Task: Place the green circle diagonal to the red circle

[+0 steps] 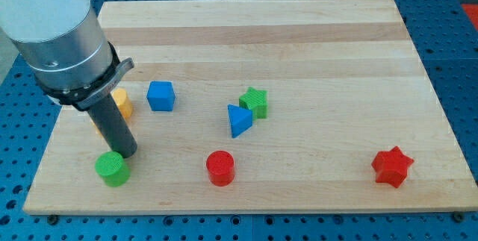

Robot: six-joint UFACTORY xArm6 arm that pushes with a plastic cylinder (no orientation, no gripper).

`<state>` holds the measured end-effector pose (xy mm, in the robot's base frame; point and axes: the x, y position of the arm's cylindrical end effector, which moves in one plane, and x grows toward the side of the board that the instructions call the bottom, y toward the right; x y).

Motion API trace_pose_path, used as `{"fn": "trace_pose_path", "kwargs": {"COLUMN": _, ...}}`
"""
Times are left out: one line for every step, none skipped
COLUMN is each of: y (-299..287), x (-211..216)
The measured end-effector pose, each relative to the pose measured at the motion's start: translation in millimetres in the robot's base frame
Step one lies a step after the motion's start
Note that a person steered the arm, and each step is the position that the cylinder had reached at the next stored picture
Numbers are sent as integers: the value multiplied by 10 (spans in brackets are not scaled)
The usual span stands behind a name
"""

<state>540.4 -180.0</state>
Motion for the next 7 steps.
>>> {"fn": "trace_pose_path", "kwargs": {"y": -279, "x": 0}}
{"fn": "trace_pose_path", "kwargs": {"y": -683, "x": 0}}
{"fn": "trace_pose_path", "kwargs": {"y": -737, "x": 147}}
{"fn": "trace_pose_path", "kwargs": {"y": -751, "x": 521}}
{"fn": "trace_pose_path", "kwargs": {"y": -685, "x": 608}}
{"fn": "trace_pose_path", "kwargs": {"y": -462, "x": 670}}
{"fn": "trace_pose_path", "kwargs": {"y": -452, "x": 657}}
